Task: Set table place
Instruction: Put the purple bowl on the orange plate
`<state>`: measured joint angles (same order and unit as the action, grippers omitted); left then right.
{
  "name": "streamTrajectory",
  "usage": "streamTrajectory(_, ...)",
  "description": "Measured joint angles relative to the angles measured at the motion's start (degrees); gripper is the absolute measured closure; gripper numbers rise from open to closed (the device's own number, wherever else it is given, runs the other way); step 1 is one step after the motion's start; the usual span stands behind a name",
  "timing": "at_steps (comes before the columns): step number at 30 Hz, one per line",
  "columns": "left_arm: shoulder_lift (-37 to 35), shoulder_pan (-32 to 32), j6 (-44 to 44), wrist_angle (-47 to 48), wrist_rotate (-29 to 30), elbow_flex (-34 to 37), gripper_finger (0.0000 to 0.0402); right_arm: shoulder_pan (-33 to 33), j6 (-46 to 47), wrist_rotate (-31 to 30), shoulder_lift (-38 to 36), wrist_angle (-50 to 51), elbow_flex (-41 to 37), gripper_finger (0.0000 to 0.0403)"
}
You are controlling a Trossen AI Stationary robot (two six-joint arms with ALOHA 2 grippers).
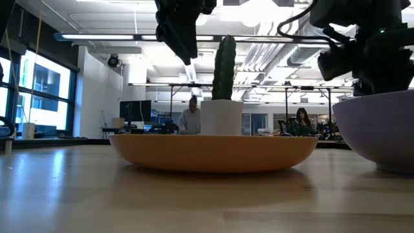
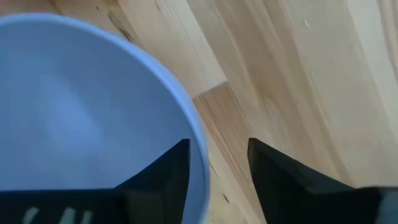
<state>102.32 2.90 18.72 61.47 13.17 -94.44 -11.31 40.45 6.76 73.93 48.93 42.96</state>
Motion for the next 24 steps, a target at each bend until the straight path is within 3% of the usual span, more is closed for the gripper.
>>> streamTrajectory(9, 0.0, 0.0, 0.0, 0.04, -0.02, -0.01, 0.0186, 0.0, -0.43, 0.35, 2.32, -2.93, 0.0, 0.0393)
streamTrajectory(16, 0.0, -0.11, 0.03, 0.18, -0.59, -0.01, 0.0186, 0.02, 0.01, 0.39, 1.39, -2.78, 2.23, 0.0401)
streamTrajectory(24, -1.14, -1.24, -0.08, 1.21, -0.07, 0.01, 0.0186, 0.0, -4.02, -4.87, 1.34, 6.3, 18.4, 0.0402)
